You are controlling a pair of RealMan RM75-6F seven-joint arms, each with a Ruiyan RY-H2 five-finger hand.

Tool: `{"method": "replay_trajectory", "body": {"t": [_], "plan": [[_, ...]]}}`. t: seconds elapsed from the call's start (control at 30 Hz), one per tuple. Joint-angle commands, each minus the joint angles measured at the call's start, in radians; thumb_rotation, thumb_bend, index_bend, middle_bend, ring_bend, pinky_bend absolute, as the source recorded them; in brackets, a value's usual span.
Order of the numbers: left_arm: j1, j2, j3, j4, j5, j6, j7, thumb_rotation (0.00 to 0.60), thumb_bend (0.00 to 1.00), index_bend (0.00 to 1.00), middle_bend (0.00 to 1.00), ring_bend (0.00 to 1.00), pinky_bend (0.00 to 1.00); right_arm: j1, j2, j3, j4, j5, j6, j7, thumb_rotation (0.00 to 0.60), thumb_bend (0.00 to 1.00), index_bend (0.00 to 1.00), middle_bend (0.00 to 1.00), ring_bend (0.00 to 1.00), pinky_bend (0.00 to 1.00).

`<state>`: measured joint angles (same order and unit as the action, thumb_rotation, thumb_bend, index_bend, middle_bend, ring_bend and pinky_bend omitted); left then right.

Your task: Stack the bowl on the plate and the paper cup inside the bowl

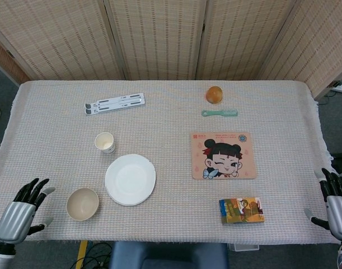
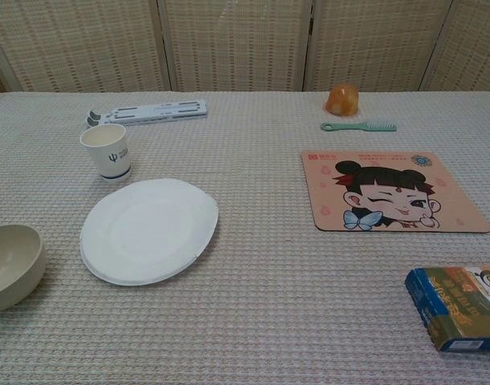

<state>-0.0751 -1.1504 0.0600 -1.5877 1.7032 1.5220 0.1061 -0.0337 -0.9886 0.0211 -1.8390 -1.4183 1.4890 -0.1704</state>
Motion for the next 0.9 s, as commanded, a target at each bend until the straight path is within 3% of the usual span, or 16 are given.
{"method": "replay_trajectory", "body": {"t": [0.03, 0.4, 0.9], "plan": [[0.001, -0.014, 0.011, -0.014, 0.003, -0.014, 0.025, 0.6, 0.2, 0.27, 0.12, 0.0, 0.16, 0.01, 0.005, 0.005, 0.009, 0.009, -0.019, 0.018, 0.6, 0.22, 0.0, 0.0, 0.0, 0.0], [0.013, -0.069, 0.048, -0.055, 0.043, -0.03, 0.103, 0.6, 0.2, 0.29, 0.12, 0.0, 0.16, 0.0, 0.032, -0.009, 0.02, -0.044, 0.001, 0.093, 0.6, 0.22, 0.0, 0.0, 0.0, 0.0], [-0.013, -0.181, 0.062, 0.026, 0.086, -0.064, 0.063, 0.6, 0.22, 0.37, 0.12, 0.0, 0.16, -0.002, 0.04, -0.017, 0.029, -0.067, 0.003, 0.115, 0.6, 0.22, 0.0, 0.0, 0.0, 0.0]]}}
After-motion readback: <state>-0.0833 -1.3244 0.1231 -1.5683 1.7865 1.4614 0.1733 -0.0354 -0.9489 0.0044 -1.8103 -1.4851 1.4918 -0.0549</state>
